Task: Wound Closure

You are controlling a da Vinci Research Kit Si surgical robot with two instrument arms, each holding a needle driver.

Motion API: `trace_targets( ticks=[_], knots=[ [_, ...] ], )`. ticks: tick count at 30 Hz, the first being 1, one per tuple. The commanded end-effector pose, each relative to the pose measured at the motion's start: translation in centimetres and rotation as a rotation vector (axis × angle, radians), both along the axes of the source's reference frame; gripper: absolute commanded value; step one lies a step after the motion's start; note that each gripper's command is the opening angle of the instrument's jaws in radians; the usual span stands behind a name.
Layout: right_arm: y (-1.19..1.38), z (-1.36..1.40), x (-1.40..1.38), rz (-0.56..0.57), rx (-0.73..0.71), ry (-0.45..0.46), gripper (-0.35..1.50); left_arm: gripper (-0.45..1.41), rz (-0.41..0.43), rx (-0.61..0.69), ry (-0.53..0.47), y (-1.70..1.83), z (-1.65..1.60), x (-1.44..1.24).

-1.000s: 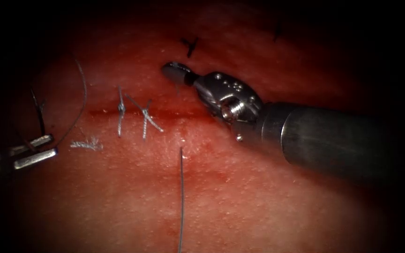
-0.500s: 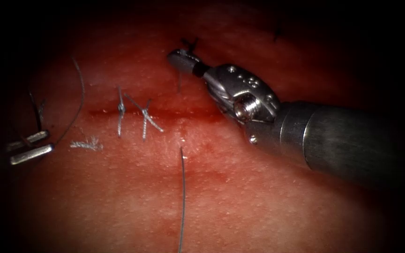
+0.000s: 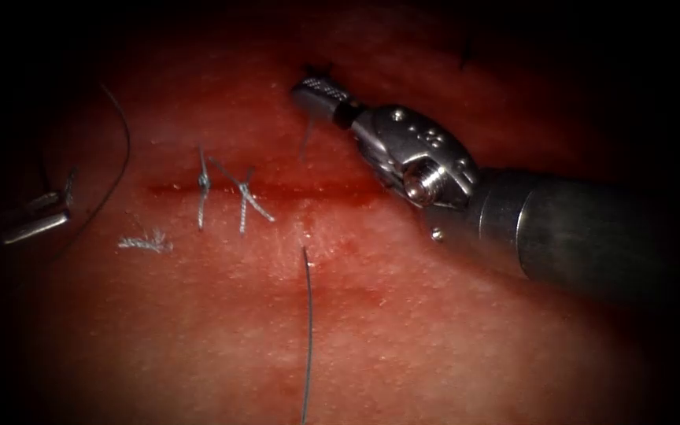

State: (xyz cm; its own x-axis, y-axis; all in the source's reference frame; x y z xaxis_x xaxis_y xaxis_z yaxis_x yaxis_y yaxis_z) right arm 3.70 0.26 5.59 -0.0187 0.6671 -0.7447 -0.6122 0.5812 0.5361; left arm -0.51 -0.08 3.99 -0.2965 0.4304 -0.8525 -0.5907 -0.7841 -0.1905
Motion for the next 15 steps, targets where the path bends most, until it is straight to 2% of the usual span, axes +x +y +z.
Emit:
trace_targets(
  ticks=[1,2,3,5,7,8,9,10,15],
  knots=[
    [0.10,0.03,0.06,-0.006,-0.016,-0.007,1.10,-0.45,-0.002,0.003,0.002,0.03,0.09,-0.05],
    [0.12,0.01,0.04,-0.013,-0.026,-0.015,1.25,-0.45,-0.009,0.007,0.000,0.05,0.17,-0.02],
    [0.15,-0.03,-0.01,-0.012,-0.037,-0.014,1.32,-0.42,-0.015,0.018,-0.005,0.06,0.25,0.02],
    [0.17,-0.07,-0.07,-0.003,-0.050,-0.002,1.33,-0.33,-0.019,0.041,-0.010,0.07,0.33,0.06],
    [0.20,-0.13,-0.16,0.009,-0.070,0.012,1.37,-0.16,-0.028,0.070,-0.017,0.07,0.39,0.10],
    [0.20,-0.20,-0.27,0.012,-0.073,0.027,1.35,0.14,-0.039,0.103,-0.026,0.07,0.44,0.13],
    [0.20,-0.22,-0.31,0.014,-0.076,0.035,1.33,0.31,-0.046,0.112,-0.026,0.06,0.46,0.15],
    [0.19,-0.25,-0.37,0.013,-0.077,0.041,1.33,0.56,-0.060,0.119,-0.020,0.06,0.47,0.16],
    [0.09,-0.32,-0.73,0.032,-0.089,0.046,1.32,1.13,-0.083,0.173,0.002,0.02,0.45,0.26]
  ],
)
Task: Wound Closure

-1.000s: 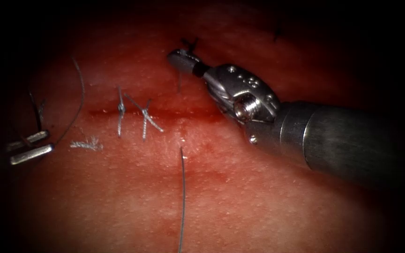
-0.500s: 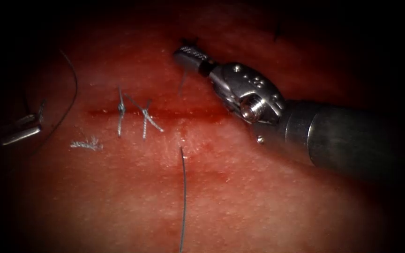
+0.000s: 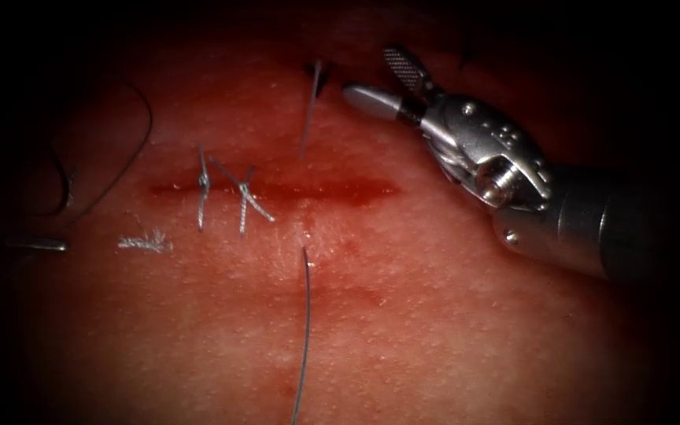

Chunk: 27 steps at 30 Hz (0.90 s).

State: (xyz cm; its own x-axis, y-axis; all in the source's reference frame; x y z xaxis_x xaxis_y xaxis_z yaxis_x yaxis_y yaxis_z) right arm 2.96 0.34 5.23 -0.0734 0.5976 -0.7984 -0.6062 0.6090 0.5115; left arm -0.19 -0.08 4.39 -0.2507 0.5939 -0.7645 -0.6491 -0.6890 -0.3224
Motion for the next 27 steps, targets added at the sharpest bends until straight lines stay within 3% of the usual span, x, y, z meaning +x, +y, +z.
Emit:
trace_targets(
  ticks=[1,7,8,11,18,20,21,22,23,27],
  knots=[
    [0.01,0.04,-0.03,0.000,-0.001,0.000,1.32,1.16,-0.002,0.007,0.011,0.01,0.04,-0.03],
    [-0.04,0.06,-0.14,-0.009,-0.003,0.000,1.30,1.18,-0.034,0.027,0.085,0.02,-0.09,0.12],
    [-0.05,0.06,-0.14,-0.011,-0.002,-0.002,1.30,1.09,-0.016,-0.023,0.154,0.02,-0.18,0.12],
    [-0.07,0.06,-0.16,-0.017,0.000,-0.003,1.30,1.04,0.062,-0.114,0.202,0.02,-0.38,0.00],
    [-0.11,0.04,-0.23,-0.045,0.000,-0.017,1.32,1.01,0.204,-0.426,0.137,-0.08,-0.95,-0.66],
    [-0.16,0.02,-0.25,-0.085,0.000,-0.049,1.16,0.99,0.231,-0.463,0.107,-0.14,-1.07,-0.89],
    [-0.18,0.00,-0.27,-0.121,-0.025,-0.087,0.96,0.99,0.236,-0.471,0.100,-0.16,-1.10,-0.97],
    [-0.20,-0.01,-0.28,-0.152,-0.047,-0.120,0.88,0.99,0.241,-0.482,0.101,-0.19,-1.13,-1.05],
    [-0.22,-0.03,-0.30,-0.201,-0.078,-0.166,0.95,0.99,0.245,-0.497,0.099,-0.25,-1.15,-1.20],
    [-0.22,-0.05,-0.31,-0.229,-0.119,-0.200,1.23,0.99,0.274,-0.516,0.120,-0.36,-1.10,-1.43]
  ],
)
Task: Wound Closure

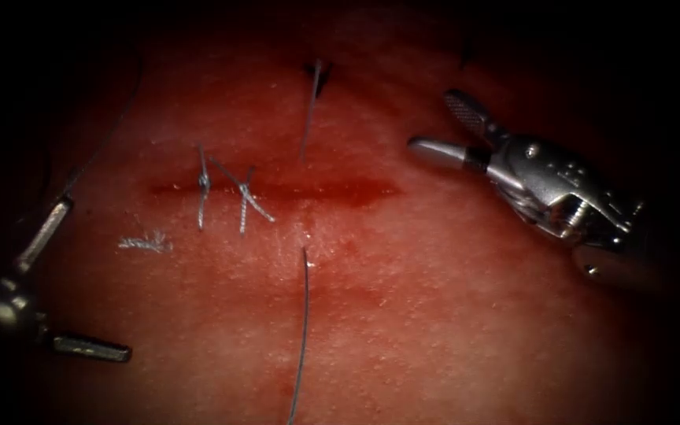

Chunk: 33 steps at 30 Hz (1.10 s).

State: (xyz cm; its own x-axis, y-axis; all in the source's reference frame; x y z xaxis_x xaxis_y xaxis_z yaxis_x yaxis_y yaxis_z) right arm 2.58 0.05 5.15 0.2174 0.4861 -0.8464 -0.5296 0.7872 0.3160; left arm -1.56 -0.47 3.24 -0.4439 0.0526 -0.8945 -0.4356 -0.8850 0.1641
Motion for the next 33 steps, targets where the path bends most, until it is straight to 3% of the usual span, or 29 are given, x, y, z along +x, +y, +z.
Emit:
trace_targets(
  ticks=[1,5,11,17,33],
  knots=[
    [0.06,0.04,0.08,-0.013,-0.011,-0.009,1.27,0.99,0.020,-0.015,0.021,-0.04,0.11,-0.19],
    [0.05,0.05,0.08,-0.017,-0.010,-0.011,1.30,0.98,0.102,-0.094,0.053,-0.16,0.21,-0.44],
    [0.01,0.06,0.10,-0.018,-0.012,-0.013,1.30,0.88,0.217,-0.229,0.004,-0.29,0.27,-0.79],
    [-0.01,0.07,0.14,-0.015,-0.014,-0.016,1.32,0.62,0.342,-0.319,-0.038,-0.42,0.33,-0.96],
    [-0.04,0.12,0.23,-0.020,-0.023,-0.004,1.33,0.59,0.425,-0.385,-0.097,-0.59,0.28,-1.26]
  ],
)
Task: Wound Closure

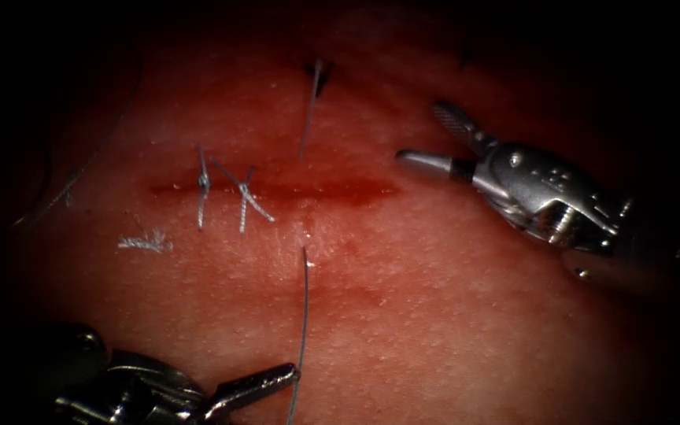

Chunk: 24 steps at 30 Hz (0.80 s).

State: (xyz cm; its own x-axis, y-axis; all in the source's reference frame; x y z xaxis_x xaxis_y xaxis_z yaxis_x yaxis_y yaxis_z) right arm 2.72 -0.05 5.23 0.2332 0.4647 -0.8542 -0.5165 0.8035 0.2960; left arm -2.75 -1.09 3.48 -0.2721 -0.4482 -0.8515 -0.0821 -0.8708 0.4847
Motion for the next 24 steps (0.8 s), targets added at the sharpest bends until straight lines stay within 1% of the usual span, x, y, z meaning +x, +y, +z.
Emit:
trace_targets(
  ticks=[1,3,4,5,6,7,10,11,17,20,21,23,24],
  knots=[
    [0.05,0.04,0.09,0.000,-0.003,0.003,1.33,0.59,0.003,-0.003,-0.006,0.01,0.03,-0.08],
    [0.04,0.04,0.09,-0.002,-0.004,0.005,1.33,0.47,0.013,-0.003,-0.010,-0.03,-0.02,-0.11],
    [0.04,0.04,0.09,-0.002,-0.005,0.006,1.33,0.37,0.015,-0.002,-0.013,-0.03,-0.03,-0.12],
    [0.04,0.04,0.09,-0.004,-0.003,0.004,1.32,0.20,0.021,0.000,-0.016,-0.03,-0.05,-0.12],
    [0.03,0.04,0.09,-0.005,-0.004,0.005,1.30,-0.05,0.028,0.003,-0.016,-0.02,-0.06,-0.12],
    [0.02,0.04,0.09,-0.007,-0.005,0.008,1.28,-0.45,0.032,0.005,-0.013,0.00,-0.07,-0.11],
    [-0.04,0.03,0.09,-0.026,-0.008,0.022,1.13,-0.45,0.038,0.004,0.026,0.04,-0.07,-0.06],
    [-0.07,0.03,0.10,-0.066,-0.020,0.033,1.10,-0.45,0.042,0.000,0.030,0.05,-0.06,-0.02],
    [-0.23,0.02,0.12,-0.199,-0.078,0.048,1.10,-0.45,0.035,0.002,0.041,0.17,0.05,-0.01],
    [-0.37,-0.01,0.15,-0.267,-0.102,0.053,1.03,-0.45,0.038,0.004,0.036,0.28,0.13,0.01],
    [-0.43,-0.04,0.17,-0.292,-0.133,0.049,1.00,-0.45,0.040,0.004,0.033,0.30,0.16,0.02],
    [-0.48,-0.10,0.22,-0.338,-0.188,0.029,1.00,-0.45,0.042,0.005,0.040,0.36,0.23,0.06],
    [-0.51,-0.15,0.25,-0.375,-0.227,0.012,1.03,-0.45,0.041,0.006,0.042,0.39,0.25,0.08]
  ],
)
